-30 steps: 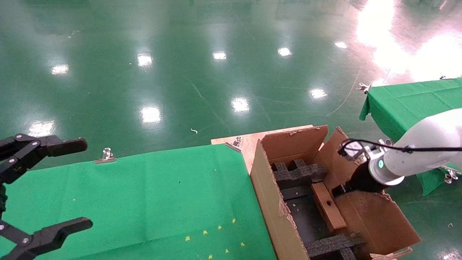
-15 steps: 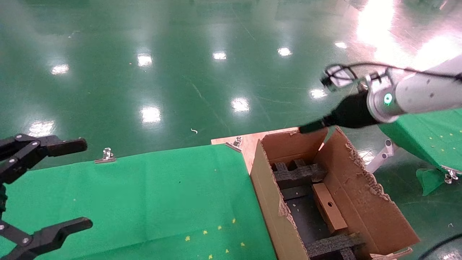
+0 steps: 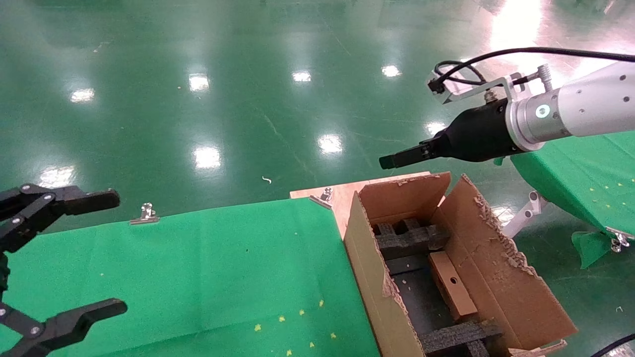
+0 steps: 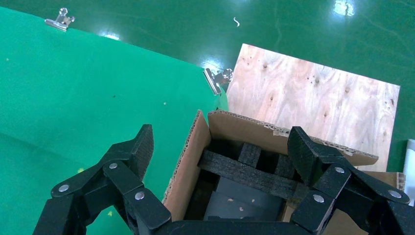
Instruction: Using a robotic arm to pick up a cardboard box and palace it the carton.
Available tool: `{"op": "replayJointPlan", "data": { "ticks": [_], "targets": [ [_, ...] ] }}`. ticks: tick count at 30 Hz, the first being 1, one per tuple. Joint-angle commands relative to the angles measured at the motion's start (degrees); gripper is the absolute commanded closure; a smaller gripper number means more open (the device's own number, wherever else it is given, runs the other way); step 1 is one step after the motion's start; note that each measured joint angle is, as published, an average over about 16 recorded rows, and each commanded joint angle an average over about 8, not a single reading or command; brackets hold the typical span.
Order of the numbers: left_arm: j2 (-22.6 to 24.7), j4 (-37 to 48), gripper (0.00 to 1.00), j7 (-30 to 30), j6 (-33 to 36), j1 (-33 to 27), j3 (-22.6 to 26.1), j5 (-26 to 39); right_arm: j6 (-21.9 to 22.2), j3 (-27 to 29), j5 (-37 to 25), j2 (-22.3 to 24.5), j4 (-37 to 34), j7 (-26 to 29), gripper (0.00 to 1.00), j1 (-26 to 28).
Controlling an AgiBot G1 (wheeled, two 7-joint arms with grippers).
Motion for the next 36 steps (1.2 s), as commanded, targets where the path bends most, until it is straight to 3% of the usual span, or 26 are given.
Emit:
{"op": "replayJointPlan", "data": {
  "ticks": [1,11,36],
  "targets": [
    [0.0,0.0,0.00,0.0,0.0,0.0,0.0,0.0,0.1,-0.1,-0.2,0.0,-0.1,0.3,0.00,-0.2],
    [0.0,0.0,0.00,0.0,0.0,0.0,0.0,0.0,-0.5,2.3,0.8,-0.3,0.0,-1.8,0.00,-3.0],
    [0.0,0.0,0.00,0.0,0.0,0.0,0.0,0.0,-11.4,30.9,16.5,-0.8,4.6,-28.3,0.00,-26.0]
  ]
}}
